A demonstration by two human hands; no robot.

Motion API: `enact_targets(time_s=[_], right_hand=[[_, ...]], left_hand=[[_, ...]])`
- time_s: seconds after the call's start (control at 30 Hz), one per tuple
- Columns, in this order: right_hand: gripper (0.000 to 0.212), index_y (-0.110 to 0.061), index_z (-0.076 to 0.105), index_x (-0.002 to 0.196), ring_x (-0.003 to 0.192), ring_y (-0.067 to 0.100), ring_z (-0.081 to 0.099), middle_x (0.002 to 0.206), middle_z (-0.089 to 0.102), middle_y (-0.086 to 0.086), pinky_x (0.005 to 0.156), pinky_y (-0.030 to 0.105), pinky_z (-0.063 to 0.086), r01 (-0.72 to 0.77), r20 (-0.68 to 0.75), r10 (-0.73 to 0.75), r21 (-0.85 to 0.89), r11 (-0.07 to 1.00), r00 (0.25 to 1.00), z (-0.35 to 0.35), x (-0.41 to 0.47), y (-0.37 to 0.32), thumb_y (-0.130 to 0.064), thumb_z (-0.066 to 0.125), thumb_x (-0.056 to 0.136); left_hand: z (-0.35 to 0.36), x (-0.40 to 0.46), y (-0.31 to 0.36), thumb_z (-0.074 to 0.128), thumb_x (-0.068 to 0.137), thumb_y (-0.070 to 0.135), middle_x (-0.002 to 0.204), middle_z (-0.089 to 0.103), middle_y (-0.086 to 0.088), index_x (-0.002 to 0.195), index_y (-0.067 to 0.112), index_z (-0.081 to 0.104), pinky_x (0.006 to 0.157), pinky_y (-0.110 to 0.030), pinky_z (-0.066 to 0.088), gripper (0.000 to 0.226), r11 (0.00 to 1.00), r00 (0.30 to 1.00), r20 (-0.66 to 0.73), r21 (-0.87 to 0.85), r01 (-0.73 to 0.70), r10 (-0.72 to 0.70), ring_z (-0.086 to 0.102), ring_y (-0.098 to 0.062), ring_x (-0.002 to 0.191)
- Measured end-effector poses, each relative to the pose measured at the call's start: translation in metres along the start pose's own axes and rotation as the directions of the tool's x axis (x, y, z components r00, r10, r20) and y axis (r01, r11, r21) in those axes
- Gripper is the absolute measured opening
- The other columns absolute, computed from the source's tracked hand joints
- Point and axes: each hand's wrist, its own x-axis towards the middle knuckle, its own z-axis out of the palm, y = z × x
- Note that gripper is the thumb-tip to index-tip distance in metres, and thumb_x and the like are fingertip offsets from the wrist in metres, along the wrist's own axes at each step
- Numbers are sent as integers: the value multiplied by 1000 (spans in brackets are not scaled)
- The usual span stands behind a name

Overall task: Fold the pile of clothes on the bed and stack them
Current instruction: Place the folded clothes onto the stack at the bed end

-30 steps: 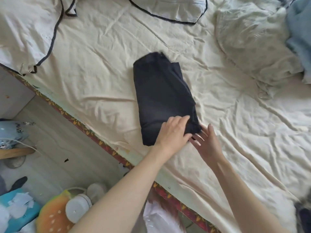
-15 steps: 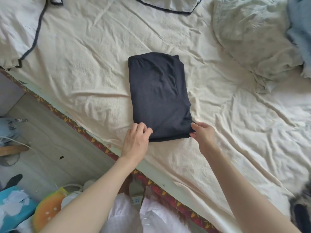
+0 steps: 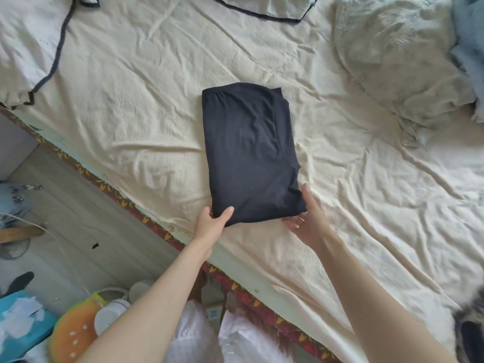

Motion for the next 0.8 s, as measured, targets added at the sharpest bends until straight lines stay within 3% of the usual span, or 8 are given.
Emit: enact_targets(time_s=[0.1, 0.17, 0.23, 0.43, 0.5, 0.6, 0.7, 0.8], right_hand=[[14, -15, 58, 89, 73, 16, 62, 78, 63, 4, 76, 25, 52, -59, 2, 59, 107, 993, 998, 6, -4, 11, -27, 63, 90], [10, -12, 54, 84, 53, 10, 39, 62, 43, -3, 71, 19, 53, -44, -54, 52, 137, 990, 997, 5, -6, 20, -14, 61, 91], [5, -9, 59, 90, 67, 13, 52, 76, 55, 0, 88, 28, 52, 22, -181, -1, 115, 993, 984, 0, -14, 24, -8, 63, 88], [12, -9, 65, 99, 82, 12, 62, 93, 66, -1, 89, 31, 51, 275, -500, -264, -53, 960, 825, -51, -35, 9, -10, 62, 88], [24, -7, 61, 113, 90, 13, 60, 102, 63, 1, 92, 31, 49, 315, -560, -308, -87, 945, 769, -66, -31, 1, -14, 62, 90], [26, -10, 56, 106, 80, 13, 54, 90, 56, 0, 75, 31, 48, 214, -494, -230, -89, 973, 839, -72, -24, 2, -30, 62, 91], [37, -11, 52, 84, 59, 12, 38, 69, 44, -3, 57, 25, 35, 104, -394, -139, -109, 989, 909, -66, -19, 20, -45, 63, 87], [34, -16, 63, 87, 60, 6, 54, 69, 62, -12, 56, 20, 40, 107, -336, -127, -77, 991, 933, -58, -12, 33, -50, 66, 83]], left_hand=[[-3, -1, 1, 65, 89, 24, 121, 61, -8, 124, 4, 51, 95, -38, 49, 42, 1000, 999, 33, -21, 9, -8, 61, -23, 107], [-6, -8, -2, 66, 89, 23, 118, 63, -6, 121, 4, 54, 90, -34, 51, 39, 999, 997, 79, -40, 11, -8, 62, -21, 104], [-3, -21, -10, 66, 88, 24, 114, 65, -3, 117, 7, 58, 87, -31, 52, 35, 1000, 992, 128, -11, 23, -22, 63, -19, 103], [8, -47, -35, 58, 93, 30, 102, 69, 3, 100, 18, 64, 78, -20, 52, 16, 936, 873, 447, 350, 28, -194, 65, -9, 95], [2, -35, -25, 56, 94, 27, 100, 67, 2, 93, 21, 62, 77, -20, 51, 9, 907, 921, 374, 417, -63, -108, 64, -11, 93], [-12, -5, 12, 52, 95, 19, 102, 66, -5, 88, 19, 59, 83, -30, 49, 10, 884, 981, 138, 431, -180, 133, 61, -17, 89], [-24, 29, 60, 51, 95, 23, 112, 63, -5, 106, 15, 60, 83, -27, 42, 16, 735, 905, -32, 597, -322, 423, 58, -17, 95], [-22, 59, 103, 49, 96, 26, 130, 48, -12, 131, 9, 47, 94, -28, 36, 39, 518, 793, 77, 718, -465, 604, 49, -23, 115]])
